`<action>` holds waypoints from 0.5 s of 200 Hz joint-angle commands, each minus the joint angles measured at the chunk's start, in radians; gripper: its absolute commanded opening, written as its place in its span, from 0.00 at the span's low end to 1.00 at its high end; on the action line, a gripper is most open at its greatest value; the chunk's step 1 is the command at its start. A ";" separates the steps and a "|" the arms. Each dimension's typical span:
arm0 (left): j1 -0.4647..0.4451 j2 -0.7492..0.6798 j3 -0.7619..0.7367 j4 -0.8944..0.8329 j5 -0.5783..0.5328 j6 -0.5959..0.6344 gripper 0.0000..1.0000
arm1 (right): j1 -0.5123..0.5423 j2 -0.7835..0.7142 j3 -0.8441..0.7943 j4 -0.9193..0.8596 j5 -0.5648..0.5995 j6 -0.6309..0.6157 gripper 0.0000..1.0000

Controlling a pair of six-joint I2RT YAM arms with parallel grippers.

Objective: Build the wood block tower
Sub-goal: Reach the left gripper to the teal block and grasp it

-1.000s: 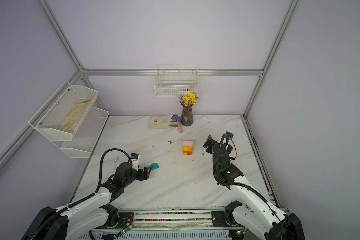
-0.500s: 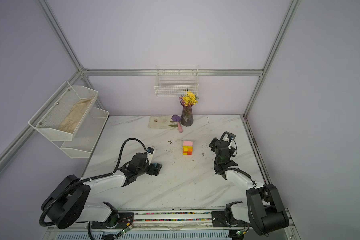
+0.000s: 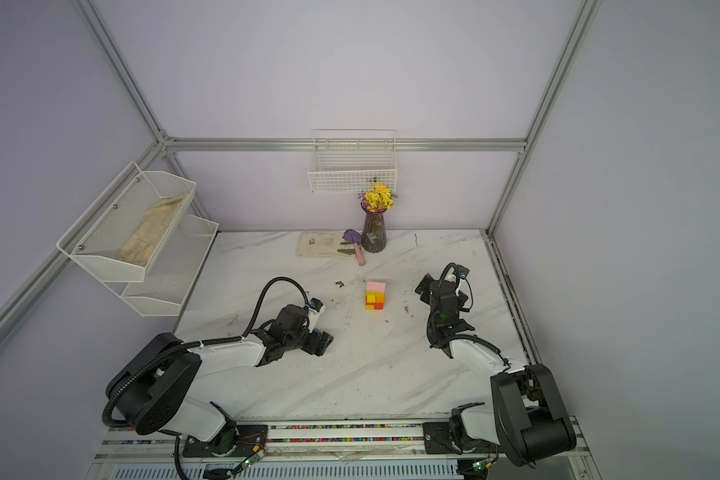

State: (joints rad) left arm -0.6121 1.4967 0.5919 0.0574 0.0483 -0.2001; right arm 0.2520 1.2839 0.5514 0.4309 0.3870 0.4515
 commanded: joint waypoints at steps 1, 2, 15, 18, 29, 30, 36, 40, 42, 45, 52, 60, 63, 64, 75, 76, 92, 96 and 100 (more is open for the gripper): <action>-0.018 -0.072 0.028 -0.017 -0.013 -0.008 0.83 | -0.004 0.005 0.011 0.026 -0.008 0.007 0.97; -0.017 -0.073 0.026 -0.017 -0.015 -0.008 0.83 | -0.005 0.005 0.012 0.026 -0.009 0.007 0.97; -0.021 -0.074 0.014 -0.019 -0.029 -0.042 0.79 | -0.004 0.003 0.011 0.026 -0.010 0.007 0.97; -0.022 -0.100 0.012 -0.019 -0.032 -0.044 0.77 | -0.005 0.003 0.010 0.026 -0.010 0.007 0.97; -0.024 -0.108 0.011 -0.026 -0.044 -0.050 0.71 | -0.004 0.002 0.010 0.025 -0.011 0.007 0.97; -0.024 -0.108 0.011 -0.027 -0.045 -0.050 0.70 | -0.004 0.003 0.010 0.025 -0.011 0.007 0.97; -0.025 -0.106 0.010 -0.032 -0.054 -0.052 0.67 | -0.004 0.001 0.009 0.024 -0.011 0.008 0.97; -0.025 -0.104 0.009 -0.035 -0.062 -0.054 0.65 | -0.004 0.000 0.008 0.025 -0.012 0.007 0.97; -0.026 -0.103 0.010 -0.036 -0.066 -0.054 0.64 | -0.004 0.000 0.008 0.025 -0.013 0.008 0.97; -0.026 -0.101 0.010 -0.038 -0.071 -0.056 0.64 | -0.004 -0.001 0.008 0.023 -0.013 0.007 0.97; -0.026 -0.096 0.011 -0.041 -0.082 -0.057 0.63 | -0.005 -0.003 0.008 0.022 -0.014 0.006 0.97; -0.027 -0.092 0.016 -0.045 -0.096 -0.062 0.62 | -0.004 -0.004 0.007 0.022 -0.014 0.007 0.97; -0.026 -0.092 0.018 -0.049 -0.099 -0.065 0.62 | -0.005 -0.004 0.007 0.022 -0.014 0.007 0.97; -0.027 -0.092 0.019 -0.050 -0.100 -0.066 0.62 | -0.004 -0.004 0.007 0.022 -0.014 0.007 0.97; -0.029 -0.093 0.026 -0.062 -0.106 -0.070 0.63 | -0.004 -0.004 0.007 0.022 -0.014 0.006 0.97; -0.029 -0.093 0.026 -0.062 -0.106 -0.070 0.63 | -0.004 -0.004 0.007 0.022 -0.014 0.008 0.97; -0.032 -0.059 0.021 -0.062 -0.122 -0.070 0.69 | -0.004 -0.004 0.007 0.022 -0.016 0.006 0.97; -0.033 -0.057 0.019 -0.062 -0.129 -0.070 0.71 | -0.004 -0.003 0.007 0.020 -0.018 0.005 0.97; -0.034 -0.055 0.019 -0.062 -0.136 -0.070 0.73 | -0.005 -0.004 0.007 0.020 -0.016 0.006 0.97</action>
State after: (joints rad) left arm -0.6376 1.4281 0.5919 0.0017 -0.0383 -0.2539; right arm 0.2520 1.2842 0.5514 0.4309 0.3740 0.4515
